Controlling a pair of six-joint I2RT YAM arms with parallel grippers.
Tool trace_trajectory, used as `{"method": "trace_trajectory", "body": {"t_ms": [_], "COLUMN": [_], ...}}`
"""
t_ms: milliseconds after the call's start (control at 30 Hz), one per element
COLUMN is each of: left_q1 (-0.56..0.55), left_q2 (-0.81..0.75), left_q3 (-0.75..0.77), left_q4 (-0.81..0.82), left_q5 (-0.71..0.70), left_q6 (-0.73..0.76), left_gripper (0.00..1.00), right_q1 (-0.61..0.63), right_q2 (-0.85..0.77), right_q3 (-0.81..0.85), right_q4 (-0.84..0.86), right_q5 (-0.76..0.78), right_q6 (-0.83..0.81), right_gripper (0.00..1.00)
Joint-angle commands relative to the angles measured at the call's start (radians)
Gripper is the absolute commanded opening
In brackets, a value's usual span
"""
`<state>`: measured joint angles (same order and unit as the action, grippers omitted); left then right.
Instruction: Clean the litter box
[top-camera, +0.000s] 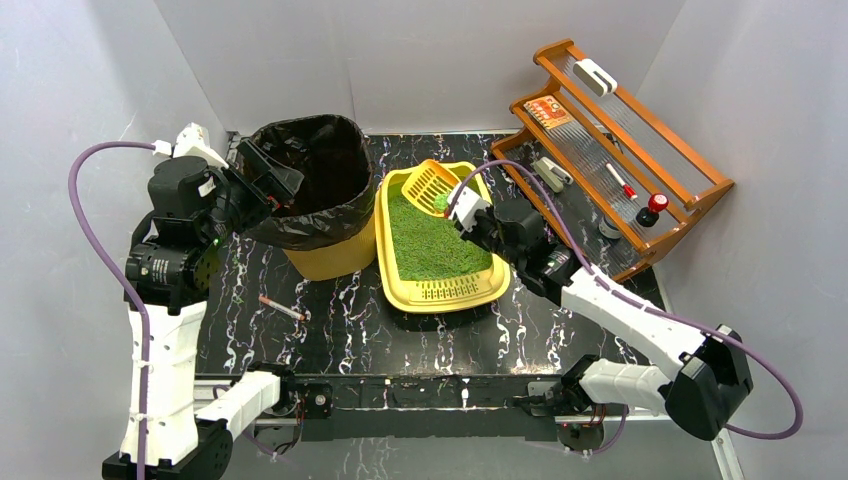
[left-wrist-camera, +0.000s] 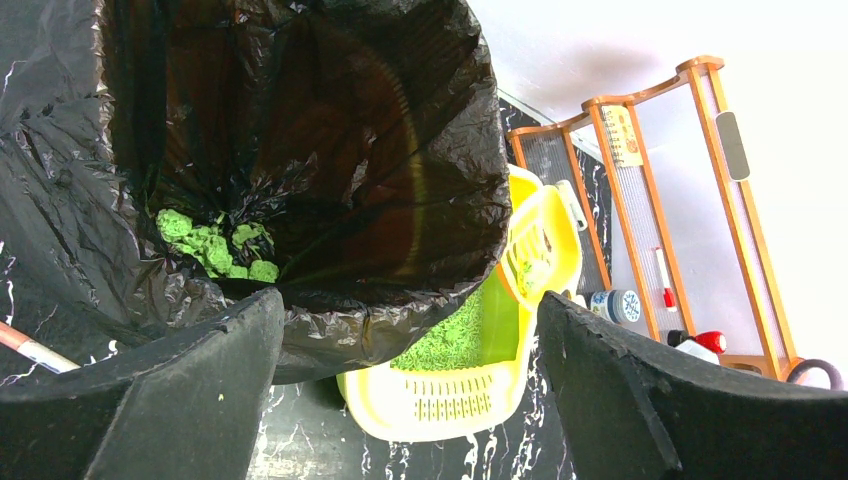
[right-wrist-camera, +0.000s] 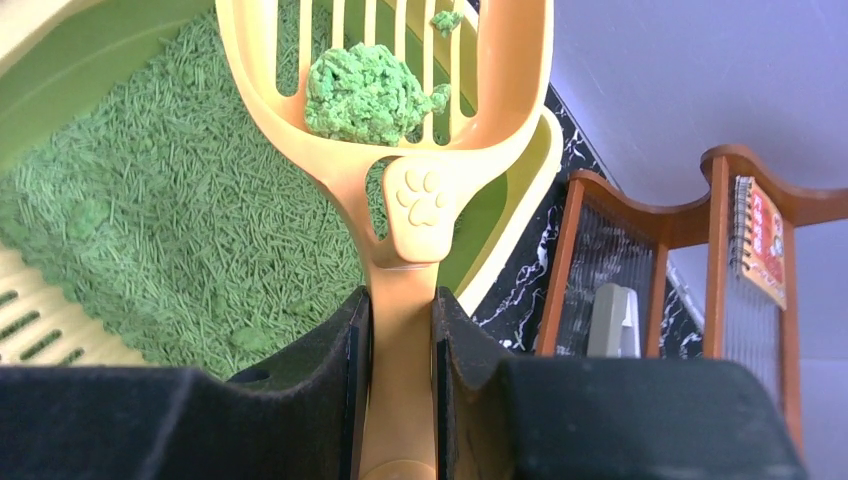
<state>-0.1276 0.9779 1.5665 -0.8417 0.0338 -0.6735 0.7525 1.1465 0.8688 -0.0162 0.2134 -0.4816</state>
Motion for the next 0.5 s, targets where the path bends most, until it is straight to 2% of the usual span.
{"method": "trace_trajectory", "body": {"t_ms": [0, 267, 467], "left_q1": [-0.003, -0.004, -0.003], "left_q2": [-0.007, -0.01, -0.01], "left_q3": [0.017, 0.004, 0.006], "left_q4": [0.01, 0.01, 0.007], "left_q5": [0.002, 0.004, 0.004], "left_q6": [0.005, 0.0, 0.002], "left_gripper": [0.94, 0.95, 0.96], "right_q1": [-0.004, -0.004, -0.002], "right_q2": [-0.059, -0.003, 0.007], "right_q3": [0.0, 0.169, 0.246], "right_q4": [-0.039, -0.418, -0.557], "right_q5": [-0.058, -0.018, 0.024], "right_q6": [-0.183, -0.456, -0.586], "right_gripper": [0.0, 0.0, 0.0]}}
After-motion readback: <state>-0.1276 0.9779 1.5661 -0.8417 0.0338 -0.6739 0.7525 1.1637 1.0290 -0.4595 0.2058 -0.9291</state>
